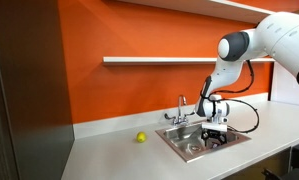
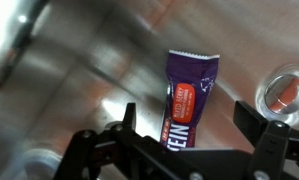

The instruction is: Move the candy bar to the counter on the left

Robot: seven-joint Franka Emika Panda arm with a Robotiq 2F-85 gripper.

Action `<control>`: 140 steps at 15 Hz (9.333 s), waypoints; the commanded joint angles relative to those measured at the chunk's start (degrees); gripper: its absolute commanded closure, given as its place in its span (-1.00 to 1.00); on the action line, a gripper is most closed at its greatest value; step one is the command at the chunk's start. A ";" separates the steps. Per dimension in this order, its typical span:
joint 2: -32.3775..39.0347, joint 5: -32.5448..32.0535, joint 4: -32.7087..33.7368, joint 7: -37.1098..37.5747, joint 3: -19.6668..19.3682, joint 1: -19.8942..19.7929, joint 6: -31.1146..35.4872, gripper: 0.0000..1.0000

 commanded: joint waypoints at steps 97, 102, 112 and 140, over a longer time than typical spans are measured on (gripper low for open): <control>-24.42 -31.54 -15.90 -12.32 14.16 25.34 -2.84 0.85; -22.09 -31.41 -15.18 -12.93 14.12 26.23 -2.88 0.85; -18.85 -30.73 -13.02 -14.19 14.27 26.15 -3.24 0.85; -30.26 -29.30 -22.13 -7.24 6.24 20.59 -3.37 -1.00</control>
